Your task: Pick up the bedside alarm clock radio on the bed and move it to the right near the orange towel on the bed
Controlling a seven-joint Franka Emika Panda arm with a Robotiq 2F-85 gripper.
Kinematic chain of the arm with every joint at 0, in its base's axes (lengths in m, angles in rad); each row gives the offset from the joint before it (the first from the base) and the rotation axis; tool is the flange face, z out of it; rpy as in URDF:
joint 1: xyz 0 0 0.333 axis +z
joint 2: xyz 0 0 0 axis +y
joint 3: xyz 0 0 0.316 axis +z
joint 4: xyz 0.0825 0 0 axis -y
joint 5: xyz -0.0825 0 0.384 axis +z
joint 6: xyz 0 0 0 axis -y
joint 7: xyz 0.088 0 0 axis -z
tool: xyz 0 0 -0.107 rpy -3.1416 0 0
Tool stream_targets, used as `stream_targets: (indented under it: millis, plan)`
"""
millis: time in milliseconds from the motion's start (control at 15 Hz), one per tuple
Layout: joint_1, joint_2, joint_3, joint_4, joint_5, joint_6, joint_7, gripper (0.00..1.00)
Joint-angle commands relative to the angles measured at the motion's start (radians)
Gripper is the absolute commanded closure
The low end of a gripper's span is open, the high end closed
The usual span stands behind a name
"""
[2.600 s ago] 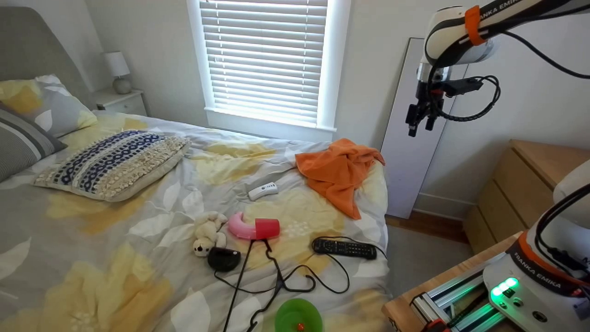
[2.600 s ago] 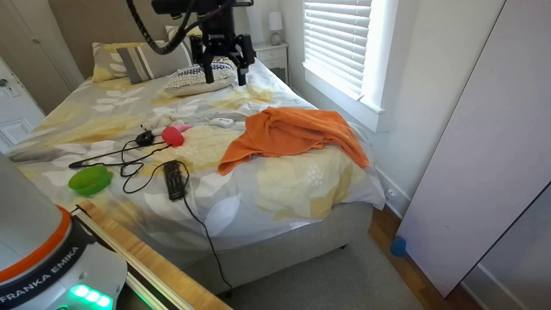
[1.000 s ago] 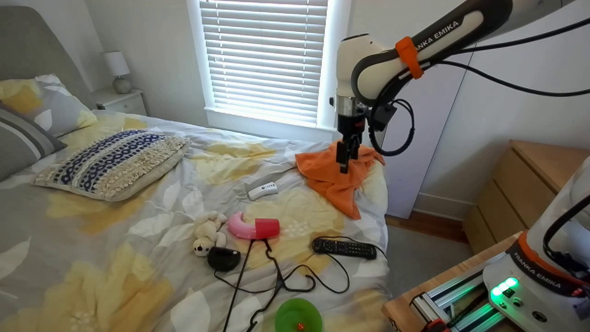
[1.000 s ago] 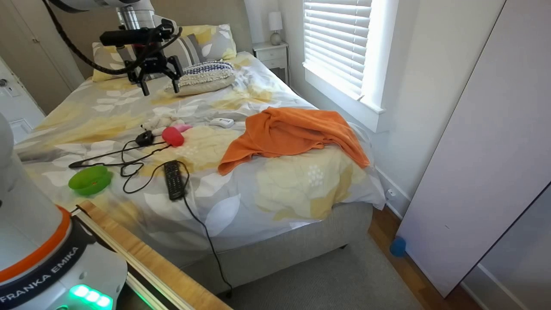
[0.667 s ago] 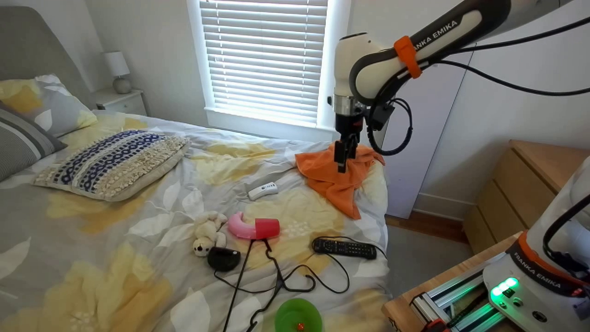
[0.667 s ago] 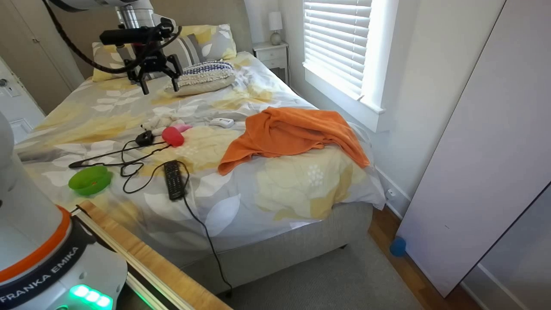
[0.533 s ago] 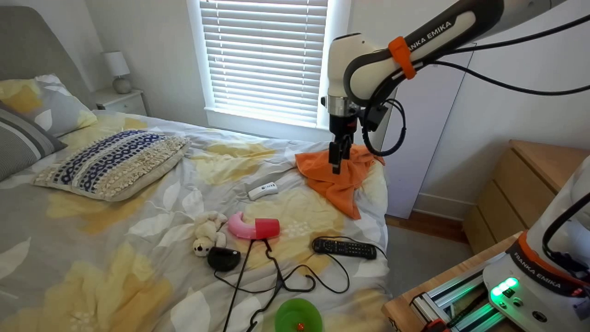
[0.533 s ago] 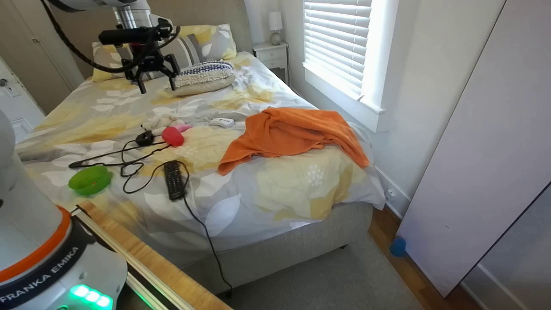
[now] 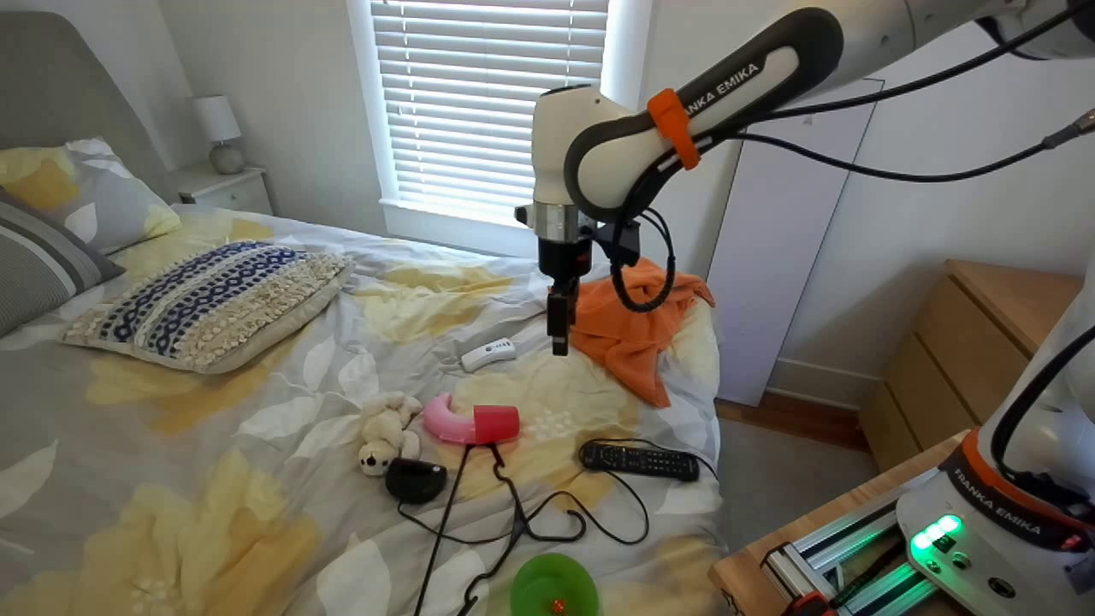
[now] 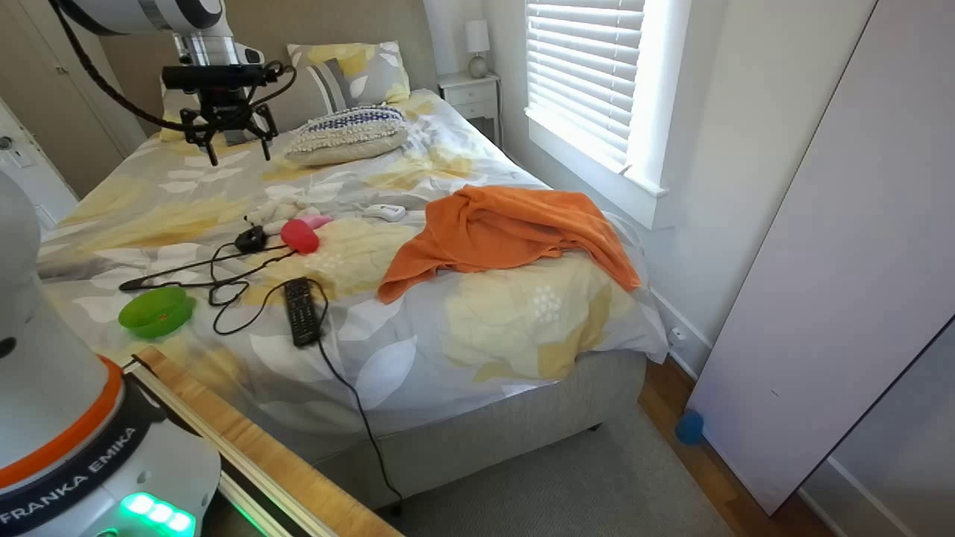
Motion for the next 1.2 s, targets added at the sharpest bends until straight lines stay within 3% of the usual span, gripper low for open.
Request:
stream_targets:
  millis: [0, 400, 467, 1000, 1133]
  plan:
    - [0.038, 0.155, 0.042, 0.136, -0.006, 0.002, -0.118, 0.0]
    - [0.082, 0.322, 0.104, 0.266, -0.021, -0.004, -0.358, 0.0]
    - [0.075, 0.261, 0.089, 0.21, -0.004, -0.003, -0.287, 0.0]
    - [0.071, 0.272, 0.09, 0.223, -0.003, -0.004, -0.296, 0.0]
    - [0.069, 0.33, 0.102, 0.264, 0.007, 0.029, -0.34, 0.0]
